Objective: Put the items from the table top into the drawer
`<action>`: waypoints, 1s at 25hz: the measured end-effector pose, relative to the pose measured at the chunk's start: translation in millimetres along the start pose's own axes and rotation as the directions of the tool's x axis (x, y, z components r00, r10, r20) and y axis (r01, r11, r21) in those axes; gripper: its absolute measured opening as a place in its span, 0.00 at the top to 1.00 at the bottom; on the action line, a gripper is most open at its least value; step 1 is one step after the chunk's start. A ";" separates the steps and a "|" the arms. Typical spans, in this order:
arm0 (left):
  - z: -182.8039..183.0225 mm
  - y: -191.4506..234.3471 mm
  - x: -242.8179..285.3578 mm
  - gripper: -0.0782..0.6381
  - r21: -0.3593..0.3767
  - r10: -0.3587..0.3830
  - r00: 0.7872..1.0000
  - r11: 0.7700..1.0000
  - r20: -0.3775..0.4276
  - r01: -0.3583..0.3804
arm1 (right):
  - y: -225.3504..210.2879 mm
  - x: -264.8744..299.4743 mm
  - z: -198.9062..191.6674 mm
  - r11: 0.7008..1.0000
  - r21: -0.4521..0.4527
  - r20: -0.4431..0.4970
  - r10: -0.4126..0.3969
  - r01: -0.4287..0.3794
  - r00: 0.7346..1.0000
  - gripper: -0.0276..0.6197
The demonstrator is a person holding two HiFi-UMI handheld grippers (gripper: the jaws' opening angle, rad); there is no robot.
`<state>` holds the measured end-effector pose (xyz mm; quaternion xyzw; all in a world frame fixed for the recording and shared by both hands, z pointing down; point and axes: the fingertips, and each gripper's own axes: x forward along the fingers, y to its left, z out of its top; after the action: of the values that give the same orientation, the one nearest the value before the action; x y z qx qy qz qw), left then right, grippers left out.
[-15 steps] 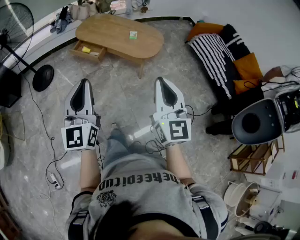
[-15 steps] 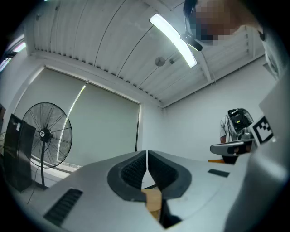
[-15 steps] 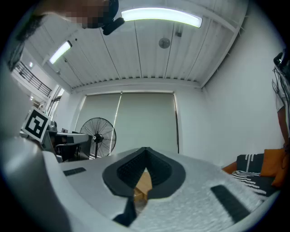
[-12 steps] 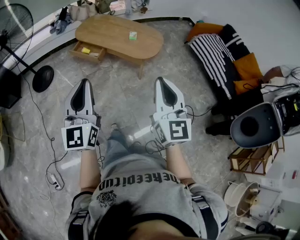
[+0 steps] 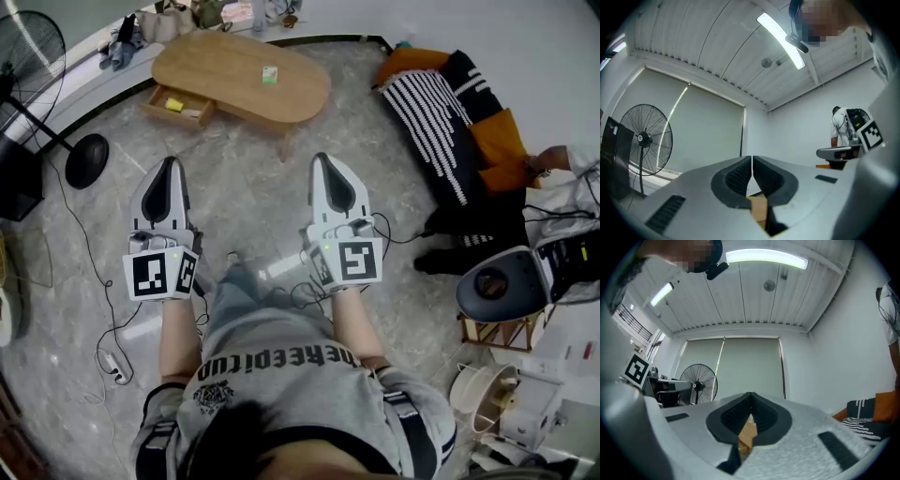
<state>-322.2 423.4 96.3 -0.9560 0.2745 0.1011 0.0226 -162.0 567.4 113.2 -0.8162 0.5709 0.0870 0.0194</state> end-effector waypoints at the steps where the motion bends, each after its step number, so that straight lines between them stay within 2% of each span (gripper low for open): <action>1: -1.3 4.2 3.4 0.87 0.000 -0.001 1.000 1.000 -0.001 0.001 | 0.5 4.9 -0.3 1.000 0.004 0.010 -0.003 0.003 1.000 0.95; 8: -11.0 38.5 39.0 0.87 -0.009 -0.024 1.000 1.000 0.003 0.024 | 8.5 49.4 -14.2 1.000 -0.001 -0.019 -0.016 0.016 1.000 0.95; 17: -14.8 88.3 90.8 0.87 -0.026 -0.047 0.999 0.999 0.027 0.048 | 16.0 116.2 -18.0 0.999 -0.013 0.000 -0.045 0.045 0.999 0.95; 25: -26.4 110.7 118.0 0.87 -0.038 -0.079 0.997 0.996 0.020 0.079 | 21.3 144.7 -30.9 0.998 -0.016 -0.021 -0.068 0.068 0.997 0.95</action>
<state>-278.2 265.5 99.3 -0.9654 0.2343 0.1141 0.0107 -130.0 421.6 121.4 -0.8362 0.5422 0.0817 0.0101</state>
